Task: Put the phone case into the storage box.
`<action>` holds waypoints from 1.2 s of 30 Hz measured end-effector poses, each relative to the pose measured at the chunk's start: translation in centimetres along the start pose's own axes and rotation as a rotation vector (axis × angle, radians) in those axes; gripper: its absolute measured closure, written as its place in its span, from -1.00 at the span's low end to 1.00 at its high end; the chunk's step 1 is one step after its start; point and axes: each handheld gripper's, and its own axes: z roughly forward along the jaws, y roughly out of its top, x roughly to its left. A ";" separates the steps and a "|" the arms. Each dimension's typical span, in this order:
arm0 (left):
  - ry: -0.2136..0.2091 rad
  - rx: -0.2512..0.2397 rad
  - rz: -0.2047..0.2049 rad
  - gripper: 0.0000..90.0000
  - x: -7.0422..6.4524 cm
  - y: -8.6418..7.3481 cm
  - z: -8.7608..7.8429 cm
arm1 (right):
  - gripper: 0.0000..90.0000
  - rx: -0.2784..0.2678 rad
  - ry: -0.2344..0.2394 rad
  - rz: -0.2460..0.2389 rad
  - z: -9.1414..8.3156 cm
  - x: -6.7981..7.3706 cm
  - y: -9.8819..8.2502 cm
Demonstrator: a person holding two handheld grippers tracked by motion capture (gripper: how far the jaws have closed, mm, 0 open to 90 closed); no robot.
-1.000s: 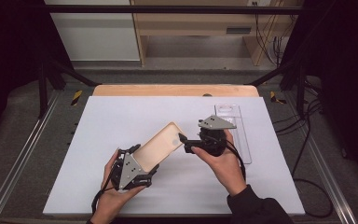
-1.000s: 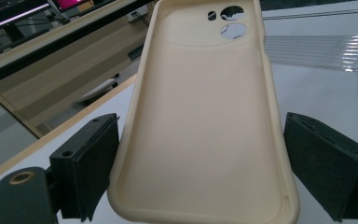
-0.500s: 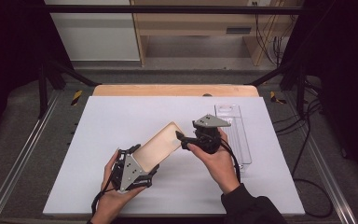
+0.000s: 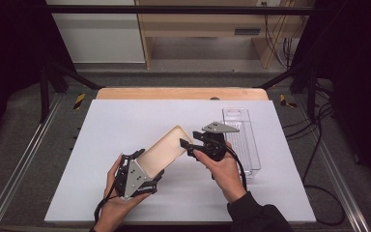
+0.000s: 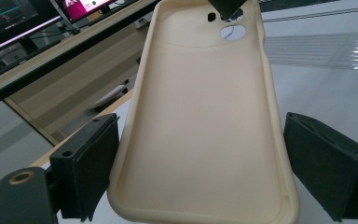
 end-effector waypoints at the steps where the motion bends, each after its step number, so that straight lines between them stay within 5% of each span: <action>1: 0.003 -0.002 0.002 -0.74 0.0 0.0 0.0 | -0.07 0.000 0.006 0.006 0.0 0.0 0.0; 36: 0.032 -0.013 -0.017 -0.75 0.5 -0.5 0.0 | 0.48 -0.022 0.087 0.083 -0.1 0.4 -0.1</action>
